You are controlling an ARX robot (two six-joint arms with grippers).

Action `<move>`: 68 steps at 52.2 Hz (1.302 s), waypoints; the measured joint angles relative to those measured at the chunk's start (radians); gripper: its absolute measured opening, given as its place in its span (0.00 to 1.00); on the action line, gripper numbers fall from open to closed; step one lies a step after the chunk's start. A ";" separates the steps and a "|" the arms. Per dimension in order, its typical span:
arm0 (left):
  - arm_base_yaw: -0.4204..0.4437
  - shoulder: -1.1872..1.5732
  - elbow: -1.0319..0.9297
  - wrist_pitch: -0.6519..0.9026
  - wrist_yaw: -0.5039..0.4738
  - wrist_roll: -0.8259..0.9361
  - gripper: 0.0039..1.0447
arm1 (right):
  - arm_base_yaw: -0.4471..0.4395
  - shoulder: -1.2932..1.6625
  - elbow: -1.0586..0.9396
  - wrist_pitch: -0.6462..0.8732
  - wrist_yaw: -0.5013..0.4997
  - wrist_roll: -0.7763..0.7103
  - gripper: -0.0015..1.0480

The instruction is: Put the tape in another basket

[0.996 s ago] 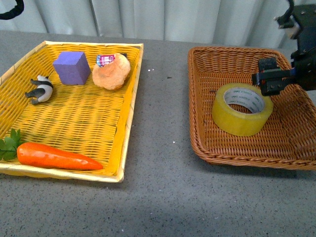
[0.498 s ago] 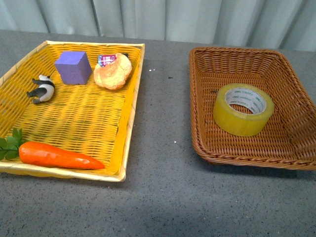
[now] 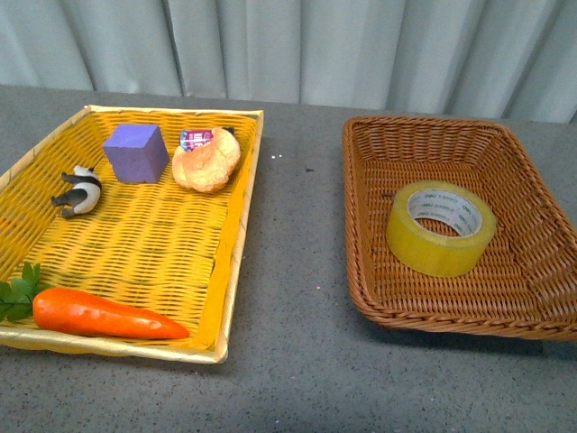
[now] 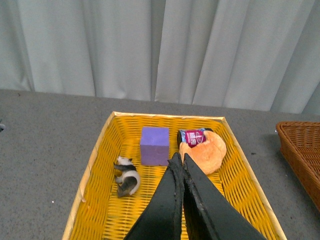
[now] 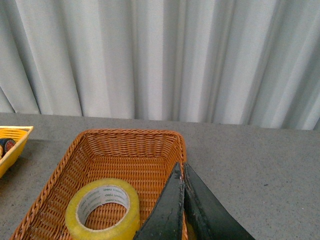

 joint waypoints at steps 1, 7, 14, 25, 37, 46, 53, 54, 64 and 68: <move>0.000 -0.011 -0.007 -0.008 0.001 0.000 0.03 | 0.000 -0.014 -0.006 -0.010 0.000 0.000 0.01; 0.000 -0.090 -0.034 -0.061 0.006 0.000 0.03 | 0.000 -0.091 -0.039 -0.061 0.000 0.000 0.01; 0.000 -0.201 -0.059 -0.138 0.007 0.000 0.03 | 0.000 -0.201 -0.069 -0.135 0.000 0.001 0.01; 0.000 -0.346 -0.086 -0.256 0.006 0.000 0.03 | 0.000 -0.348 -0.099 -0.249 -0.001 0.002 0.01; 0.000 -0.514 -0.093 -0.404 0.006 0.000 0.03 | 0.000 -0.520 -0.121 -0.400 0.000 0.002 0.01; 0.000 -0.620 -0.093 -0.501 0.006 0.000 0.03 | 0.000 -0.632 -0.125 -0.500 -0.001 0.002 0.01; 0.000 -0.696 -0.093 -0.571 0.006 0.000 0.03 | 0.000 -0.713 -0.125 -0.574 -0.001 0.002 0.01; 0.000 -0.707 -0.093 -0.582 0.006 0.000 0.03 | 0.000 -0.724 -0.125 -0.585 -0.001 0.002 0.01; 0.000 -0.790 -0.093 -0.662 0.006 0.000 0.03 | 0.000 -0.813 -0.125 -0.669 -0.001 0.002 0.01; 0.000 -0.824 -0.093 -0.695 0.006 0.000 0.03 | 0.000 -0.849 -0.125 -0.705 -0.001 0.002 0.01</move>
